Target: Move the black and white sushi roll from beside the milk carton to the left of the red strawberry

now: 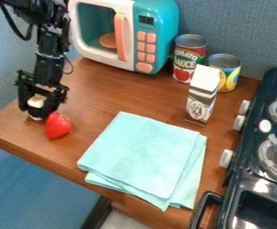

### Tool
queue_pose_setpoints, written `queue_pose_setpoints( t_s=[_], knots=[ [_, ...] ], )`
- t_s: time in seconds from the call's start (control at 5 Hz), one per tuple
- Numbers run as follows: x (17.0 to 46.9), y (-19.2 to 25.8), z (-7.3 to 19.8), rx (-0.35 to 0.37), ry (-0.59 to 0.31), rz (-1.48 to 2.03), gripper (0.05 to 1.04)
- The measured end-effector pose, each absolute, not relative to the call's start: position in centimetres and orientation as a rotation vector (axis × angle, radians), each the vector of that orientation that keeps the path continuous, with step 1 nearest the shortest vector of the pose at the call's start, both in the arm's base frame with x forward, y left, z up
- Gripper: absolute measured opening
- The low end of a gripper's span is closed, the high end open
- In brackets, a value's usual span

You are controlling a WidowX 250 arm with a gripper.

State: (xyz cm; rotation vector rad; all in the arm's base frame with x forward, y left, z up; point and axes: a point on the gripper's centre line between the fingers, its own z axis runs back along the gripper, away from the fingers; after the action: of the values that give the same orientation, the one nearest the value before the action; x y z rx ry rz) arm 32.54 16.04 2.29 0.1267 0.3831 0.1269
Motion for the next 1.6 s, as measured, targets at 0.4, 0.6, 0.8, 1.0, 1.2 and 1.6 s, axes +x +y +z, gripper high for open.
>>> queue_pose_setpoints(
  t_s=[0.4,0.6,0.8,1.0,1.2,1.6],
  knots=[
    [31.6,15.3,7.3,0.077,0.175,0.16,1.008],
    [31.7,15.0,9.3,0.071,0.131,0.164,1.005],
    [33.2,13.8,11.3,0.075,0.058,0.106,1.004],
    [36.5,8.8,12.5,0.022,-0.031,-0.055,1.004],
    [38.4,3.9,10.9,-0.052,-0.069,-0.144,1.004],
    [38.5,-1.9,9.0,-0.131,-0.041,-0.238,1.004]
  ],
)
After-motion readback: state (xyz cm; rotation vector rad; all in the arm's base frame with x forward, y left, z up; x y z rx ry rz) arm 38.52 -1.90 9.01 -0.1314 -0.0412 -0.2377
